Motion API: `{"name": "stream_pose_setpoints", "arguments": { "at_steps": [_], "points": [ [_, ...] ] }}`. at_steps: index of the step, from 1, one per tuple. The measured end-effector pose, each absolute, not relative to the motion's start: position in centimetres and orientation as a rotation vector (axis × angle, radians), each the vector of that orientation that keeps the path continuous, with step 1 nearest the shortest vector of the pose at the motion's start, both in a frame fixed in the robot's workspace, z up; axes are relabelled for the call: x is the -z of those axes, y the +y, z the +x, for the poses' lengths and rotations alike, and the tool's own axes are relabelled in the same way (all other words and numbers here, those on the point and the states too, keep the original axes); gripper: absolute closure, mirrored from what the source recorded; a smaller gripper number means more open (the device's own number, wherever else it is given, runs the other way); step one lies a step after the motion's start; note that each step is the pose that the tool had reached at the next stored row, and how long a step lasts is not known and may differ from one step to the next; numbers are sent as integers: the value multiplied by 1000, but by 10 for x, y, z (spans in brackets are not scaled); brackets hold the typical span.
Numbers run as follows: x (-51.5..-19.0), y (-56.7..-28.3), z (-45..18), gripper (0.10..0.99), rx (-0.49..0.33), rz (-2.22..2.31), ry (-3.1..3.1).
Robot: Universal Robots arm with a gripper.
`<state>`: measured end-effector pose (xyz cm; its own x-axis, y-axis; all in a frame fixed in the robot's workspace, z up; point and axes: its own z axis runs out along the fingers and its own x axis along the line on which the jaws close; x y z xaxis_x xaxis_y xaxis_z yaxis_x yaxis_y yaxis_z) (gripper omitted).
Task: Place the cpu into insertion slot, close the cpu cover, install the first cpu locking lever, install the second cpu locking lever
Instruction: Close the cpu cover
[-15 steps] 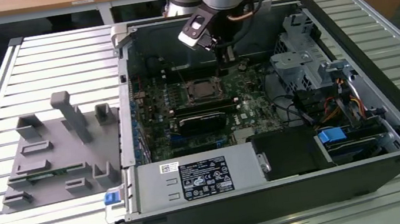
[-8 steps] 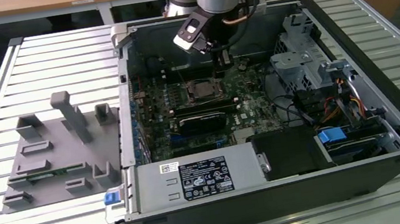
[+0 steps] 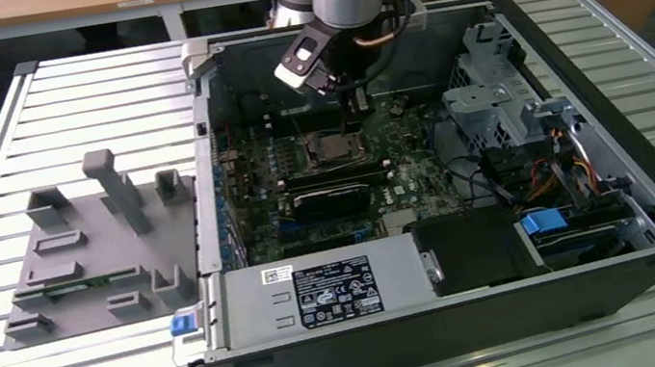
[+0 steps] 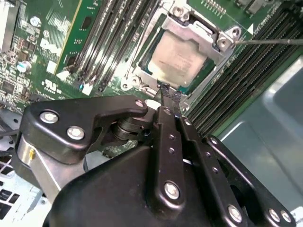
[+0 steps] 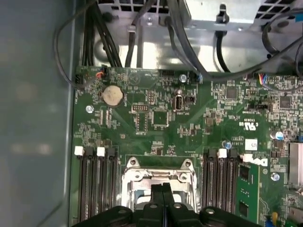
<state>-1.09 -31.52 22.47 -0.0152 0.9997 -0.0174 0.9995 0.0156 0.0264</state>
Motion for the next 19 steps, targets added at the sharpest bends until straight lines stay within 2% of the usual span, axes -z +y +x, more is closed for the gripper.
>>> {"name": "stream_pose_setpoints", "arguments": {
  "at_steps": [19],
  "points": [
    [-215, -318, -38, 980, -10, 2183, 2216]
  ]
}}
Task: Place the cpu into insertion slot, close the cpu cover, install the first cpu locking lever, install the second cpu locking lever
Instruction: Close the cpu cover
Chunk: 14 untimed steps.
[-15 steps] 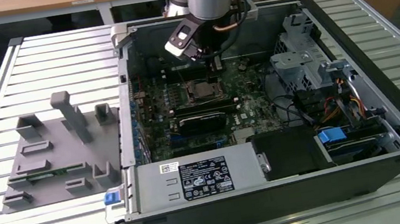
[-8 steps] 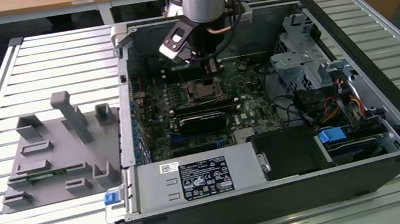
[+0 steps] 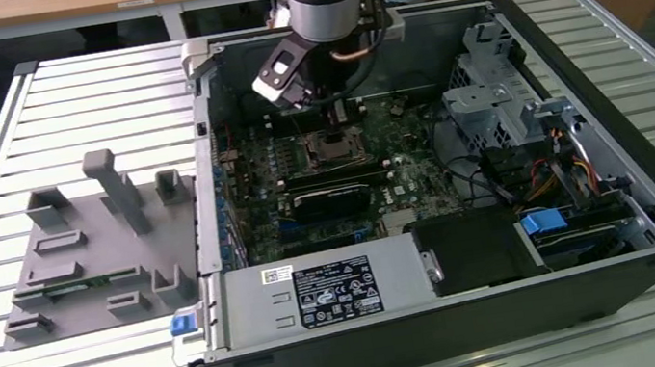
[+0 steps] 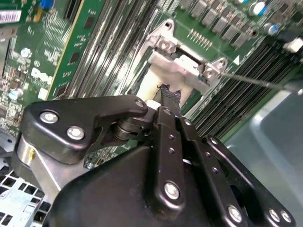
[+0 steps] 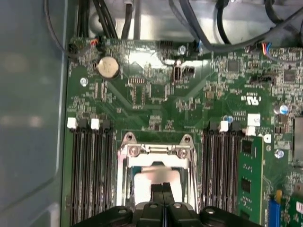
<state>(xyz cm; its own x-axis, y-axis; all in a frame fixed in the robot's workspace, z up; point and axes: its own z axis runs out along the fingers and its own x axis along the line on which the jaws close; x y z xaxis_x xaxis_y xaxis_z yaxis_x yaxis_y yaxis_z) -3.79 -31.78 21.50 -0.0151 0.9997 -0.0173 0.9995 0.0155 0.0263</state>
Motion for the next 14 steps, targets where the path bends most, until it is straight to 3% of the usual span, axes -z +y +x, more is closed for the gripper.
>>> {"name": "stream_pose_setpoints", "arguments": {
  "at_steps": [14],
  "points": [
    [-208, -318, -56, 980, -11, 2183, 2217]
  ]
}}
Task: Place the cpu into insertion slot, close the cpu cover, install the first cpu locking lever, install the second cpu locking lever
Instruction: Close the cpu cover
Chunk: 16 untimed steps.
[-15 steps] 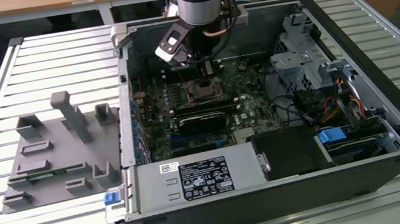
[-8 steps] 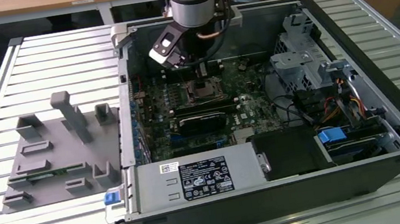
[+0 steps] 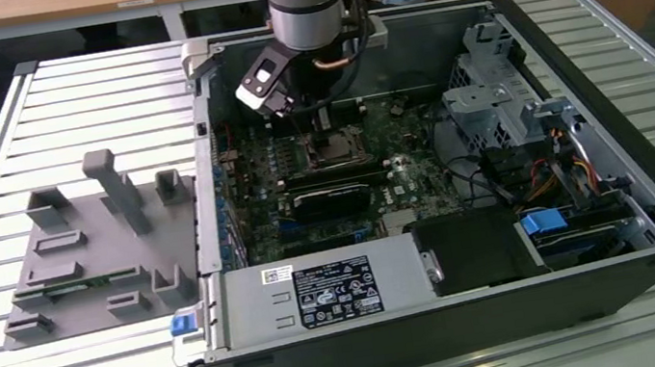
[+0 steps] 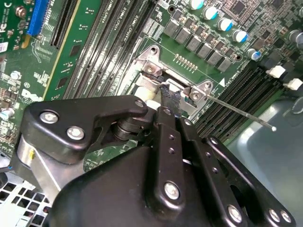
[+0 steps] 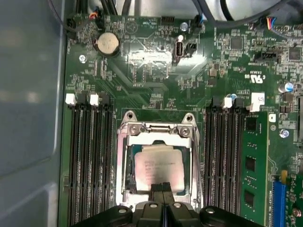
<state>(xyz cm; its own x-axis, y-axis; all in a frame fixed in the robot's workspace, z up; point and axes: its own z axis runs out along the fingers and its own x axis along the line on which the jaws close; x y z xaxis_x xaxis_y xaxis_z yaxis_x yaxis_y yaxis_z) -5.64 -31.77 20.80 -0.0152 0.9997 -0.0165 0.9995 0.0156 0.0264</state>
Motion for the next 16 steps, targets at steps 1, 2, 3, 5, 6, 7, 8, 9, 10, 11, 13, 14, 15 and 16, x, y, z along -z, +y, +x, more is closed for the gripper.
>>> {"name": "stream_pose_setpoints", "arguments": {
  "at_steps": [1, 2, 3, 5, 6, 7, 8, 9, 10, 11, 13, 14, 15, 16],
  "points": [
    [-207, -318, -56, 980, -11, 2183, 2217],
    [-206, -318, -56, 980, -11, 2183, 2217],
    [-205, -318, -56, 980, -11, 2183, 2217],
    [-204, -318, -56, 980, -11, 2183, 2217],
    [-203, -318, -56, 980, -11, 2183, 2217],
    [-203, -318, -56, 980, -11, 2183, 2217],
    [-202, -318, -56, 980, -11, 2183, 2217],
    [-202, -318, -56, 980, -11, 2183, 2217],
    [-201, -318, -57, 980, -10, 2183, 2217],
    [-201, -318, -57, 980, -10, 2183, 2217],
    [-200, -318, -56, 980, -10, 2183, 2217],
    [-200, -318, -55, 980, -10, 2183, 2217],
    [-200, -318, -53, 980, -11, 2183, 2217],
    [-200, -318, -52, 980, -10, 2183, 2217]
  ]
}}
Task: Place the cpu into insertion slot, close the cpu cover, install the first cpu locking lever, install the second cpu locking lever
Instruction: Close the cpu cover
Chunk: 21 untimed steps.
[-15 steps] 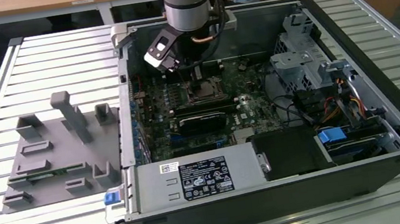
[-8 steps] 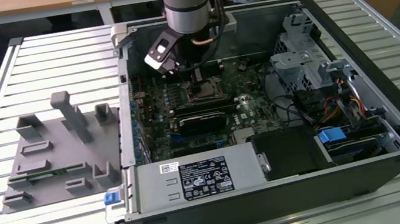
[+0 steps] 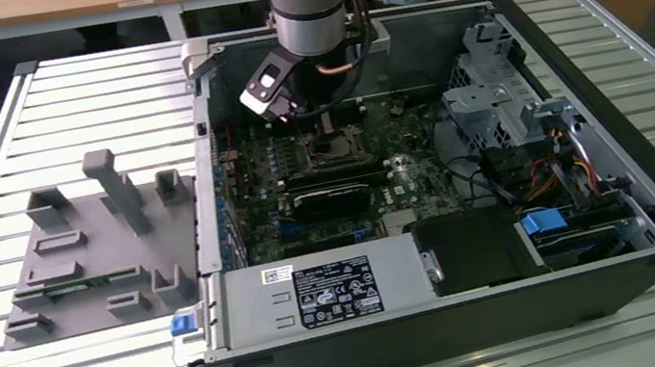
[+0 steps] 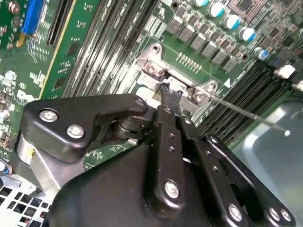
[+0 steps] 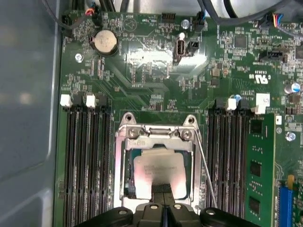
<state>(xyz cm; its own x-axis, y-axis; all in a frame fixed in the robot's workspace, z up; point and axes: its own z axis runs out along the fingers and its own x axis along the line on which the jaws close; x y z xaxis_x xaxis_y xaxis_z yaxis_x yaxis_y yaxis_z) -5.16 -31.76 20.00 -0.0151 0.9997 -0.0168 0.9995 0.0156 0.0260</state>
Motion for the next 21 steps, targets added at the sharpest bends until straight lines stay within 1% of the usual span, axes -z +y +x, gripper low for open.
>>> {"name": "stream_pose_setpoints", "arguments": {
  "at_steps": [10, 21],
  "points": [
    [-205, -317, -47, 980, -31, 2174, 2218],
    [-200, -317, -53, 980, -43, 2161, 2220]
  ]
}}
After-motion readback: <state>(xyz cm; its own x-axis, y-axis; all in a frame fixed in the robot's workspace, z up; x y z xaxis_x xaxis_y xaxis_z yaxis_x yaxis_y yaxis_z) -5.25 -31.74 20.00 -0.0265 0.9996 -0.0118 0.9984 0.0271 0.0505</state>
